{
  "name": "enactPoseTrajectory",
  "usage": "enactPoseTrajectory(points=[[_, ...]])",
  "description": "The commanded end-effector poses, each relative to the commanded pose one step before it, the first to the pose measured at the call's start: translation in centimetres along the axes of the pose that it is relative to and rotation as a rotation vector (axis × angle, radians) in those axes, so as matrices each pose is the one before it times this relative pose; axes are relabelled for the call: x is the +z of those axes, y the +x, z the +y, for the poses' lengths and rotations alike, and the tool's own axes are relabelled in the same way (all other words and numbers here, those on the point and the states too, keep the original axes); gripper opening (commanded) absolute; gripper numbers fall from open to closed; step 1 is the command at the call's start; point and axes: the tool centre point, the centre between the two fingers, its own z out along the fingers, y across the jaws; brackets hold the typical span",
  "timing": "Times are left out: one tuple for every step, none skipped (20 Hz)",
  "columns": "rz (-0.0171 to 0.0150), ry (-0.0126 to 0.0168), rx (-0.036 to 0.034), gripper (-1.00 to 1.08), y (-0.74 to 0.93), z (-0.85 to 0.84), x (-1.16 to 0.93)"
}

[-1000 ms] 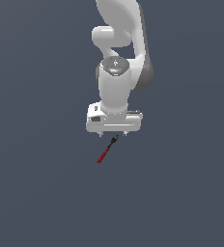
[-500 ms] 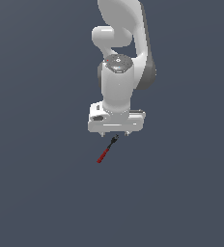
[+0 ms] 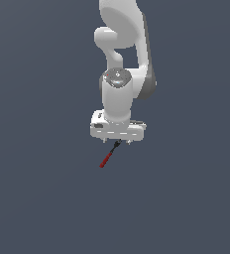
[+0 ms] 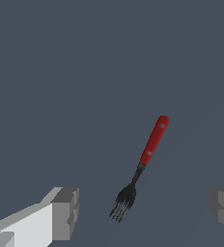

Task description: Pick up the object and move it to a goal position.

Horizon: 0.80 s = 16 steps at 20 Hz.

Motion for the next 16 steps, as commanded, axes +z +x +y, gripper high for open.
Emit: enactPoseTrajectory(points=[[-0.00704, 0.00138, 0.06226, 1.0, -0.292, 0.301, 1.286], [-0.00295, 0.00031, 0.02868, 1.0, -0.123, 0.152, 0.577], [-0.00307, 0.00007, 0.03042, 1.0, -0.129, 0.17, 0.609], [-0.00316, -0.0002, 0.03217, 1.0, -0.135, 0.19, 0.64], [-0.00304, -0.00047, 0.0319, 1.0, -0.131, 0.198, 0.631], [-0.00278, -0.00069, 0.03021, 1.0, -0.121, 0.197, 0.594], [-0.00252, -0.00087, 0.0285, 1.0, -0.111, 0.194, 0.557], [-0.00227, -0.001, 0.02681, 1.0, -0.101, 0.191, 0.521], [-0.00203, -0.0011, 0.02508, 1.0, -0.092, 0.184, 0.485], [-0.00181, -0.00116, 0.02336, 1.0, -0.083, 0.177, 0.45], [-0.0016, -0.00118, 0.02164, 1.0, -0.074, 0.168, 0.415], [-0.0014, -0.00119, 0.01992, 1.0, -0.066, 0.159, 0.38], [-0.00122, -0.00116, 0.01819, 1.0, -0.058, 0.149, 0.346], [-0.00105, -0.00111, 0.01646, 1.0, -0.05, 0.137, 0.312], [-0.0009, -0.00104, 0.01473, 1.0, -0.044, 0.125, 0.278], [-0.00076, -0.00096, 0.01301, 1.0, -0.037, 0.112, 0.245]])
